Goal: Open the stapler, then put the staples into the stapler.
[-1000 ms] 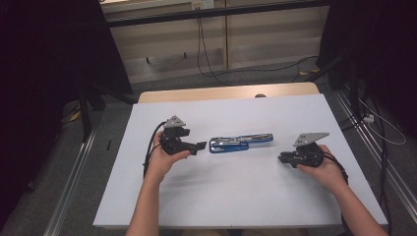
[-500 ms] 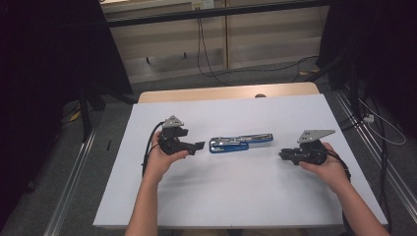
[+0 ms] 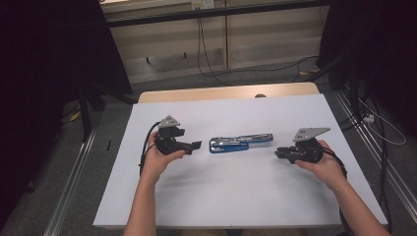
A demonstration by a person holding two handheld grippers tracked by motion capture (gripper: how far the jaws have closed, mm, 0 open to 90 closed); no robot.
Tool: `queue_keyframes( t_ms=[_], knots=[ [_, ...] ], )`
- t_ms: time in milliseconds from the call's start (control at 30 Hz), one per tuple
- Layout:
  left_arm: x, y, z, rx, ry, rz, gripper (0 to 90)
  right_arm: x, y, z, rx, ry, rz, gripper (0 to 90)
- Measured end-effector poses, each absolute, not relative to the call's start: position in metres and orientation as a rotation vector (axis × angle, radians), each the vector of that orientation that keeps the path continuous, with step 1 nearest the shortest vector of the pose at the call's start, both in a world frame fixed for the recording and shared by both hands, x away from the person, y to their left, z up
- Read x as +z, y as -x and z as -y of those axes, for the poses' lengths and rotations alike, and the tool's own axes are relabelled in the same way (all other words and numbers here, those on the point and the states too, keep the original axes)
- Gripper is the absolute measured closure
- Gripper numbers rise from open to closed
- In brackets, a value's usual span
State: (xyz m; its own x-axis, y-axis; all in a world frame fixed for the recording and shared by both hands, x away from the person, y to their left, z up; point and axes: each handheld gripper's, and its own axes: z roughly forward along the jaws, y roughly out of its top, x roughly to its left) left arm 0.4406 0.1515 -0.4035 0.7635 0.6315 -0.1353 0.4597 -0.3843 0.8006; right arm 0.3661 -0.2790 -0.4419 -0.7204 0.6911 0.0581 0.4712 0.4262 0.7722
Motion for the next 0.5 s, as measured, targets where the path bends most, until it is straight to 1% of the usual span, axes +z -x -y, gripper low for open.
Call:
queue_keyframes(
  t_ms=[500],
  knots=[
    [-0.405,-0.438,-0.161,0.236,-2.037,-0.844,10.2,-0.431,-0.377,0.260,1.214,-0.935,-2.445,79.2]
  ],
)
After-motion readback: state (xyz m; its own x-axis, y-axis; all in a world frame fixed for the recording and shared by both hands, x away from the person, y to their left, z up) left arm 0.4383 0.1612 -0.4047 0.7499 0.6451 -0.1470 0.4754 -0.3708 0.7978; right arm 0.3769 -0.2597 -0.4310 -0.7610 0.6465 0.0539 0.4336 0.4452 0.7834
